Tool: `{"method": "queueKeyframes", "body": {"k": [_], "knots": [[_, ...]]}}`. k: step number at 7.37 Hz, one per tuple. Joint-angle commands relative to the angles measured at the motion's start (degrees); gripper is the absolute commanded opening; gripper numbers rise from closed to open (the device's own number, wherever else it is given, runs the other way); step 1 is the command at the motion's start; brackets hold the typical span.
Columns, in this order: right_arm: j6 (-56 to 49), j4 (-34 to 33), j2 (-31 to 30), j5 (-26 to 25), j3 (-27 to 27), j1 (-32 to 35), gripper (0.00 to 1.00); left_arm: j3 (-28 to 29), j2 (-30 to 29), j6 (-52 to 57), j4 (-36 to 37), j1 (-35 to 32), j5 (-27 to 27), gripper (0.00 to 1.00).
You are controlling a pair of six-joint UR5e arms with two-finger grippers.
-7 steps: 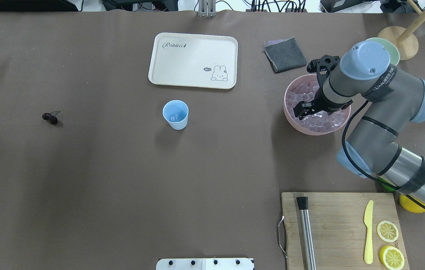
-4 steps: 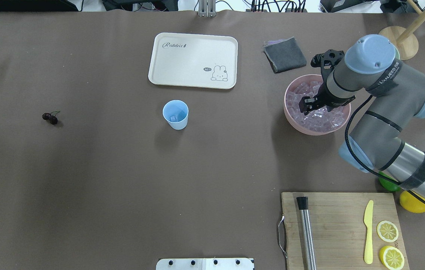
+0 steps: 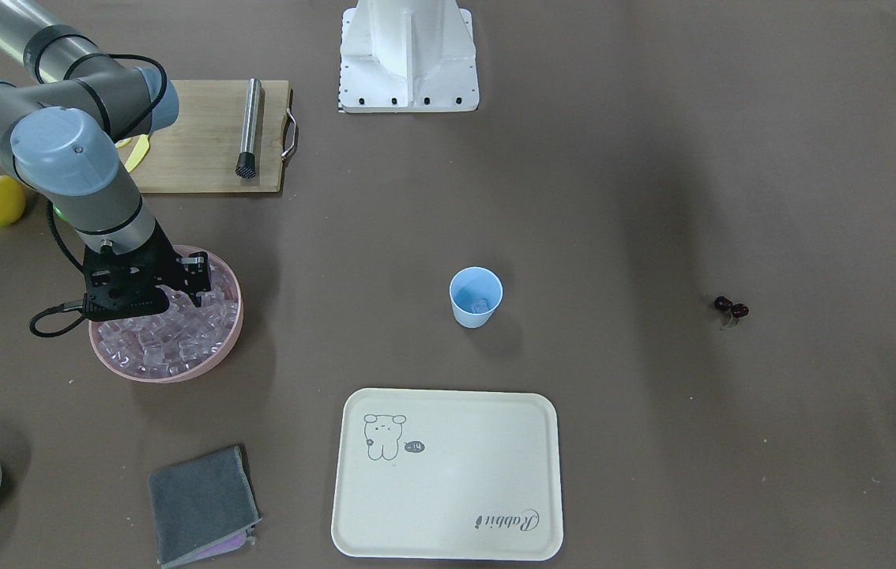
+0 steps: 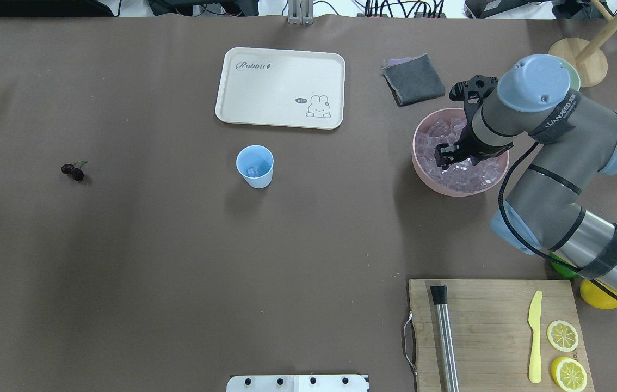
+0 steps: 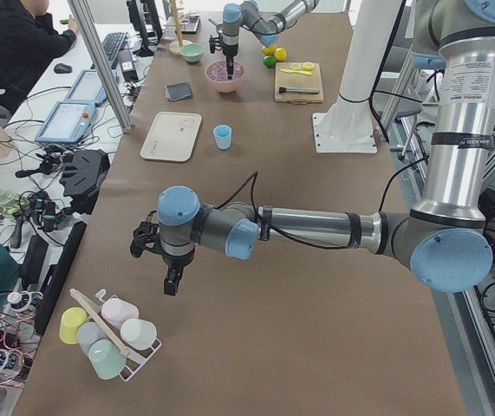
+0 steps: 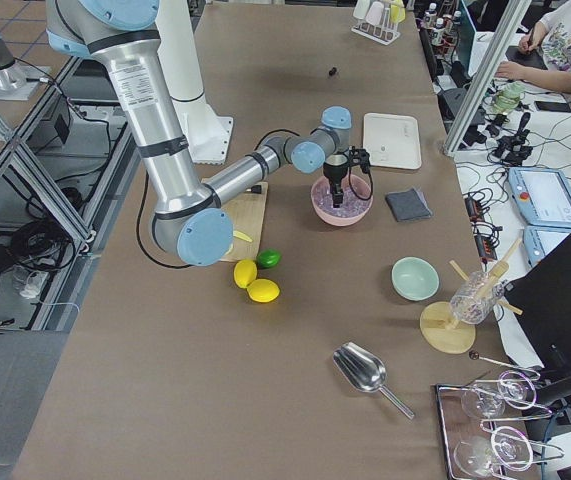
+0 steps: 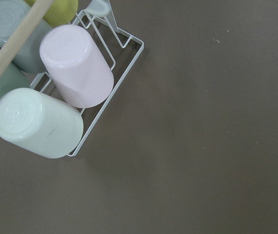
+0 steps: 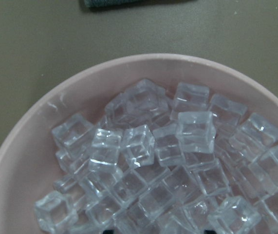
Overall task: Put ice and cherries in cup
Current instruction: 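Return the right gripper to the pink bowl and grasp another ice cube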
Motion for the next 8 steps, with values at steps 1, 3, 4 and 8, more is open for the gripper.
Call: {"method": "queueKeyframes", "body": {"k": [1,3,4,8], "knots": [[0.2,0.1,-0.2,-0.7,0.1,-0.3,0.65,-0.1,0.6,0.0,-0.5,0.0,0.0,0.98],[0.2,0.1,-0.3,-0.8,0.2,-0.4,0.45,0.1,0.9,-0.1,-1.5,0.0,0.0,0.98],[0.2,0.1,-0.2,-1.4,0.1,-0.5,0.34,0.0,1.1,-0.1,-1.6,0.0,0.0,0.98],[0.1,-0.1,0.3,-1.1,1.1,0.9,0.03,0.4,1.1,-0.1,-1.7,0.0,0.0,0.98]]}}
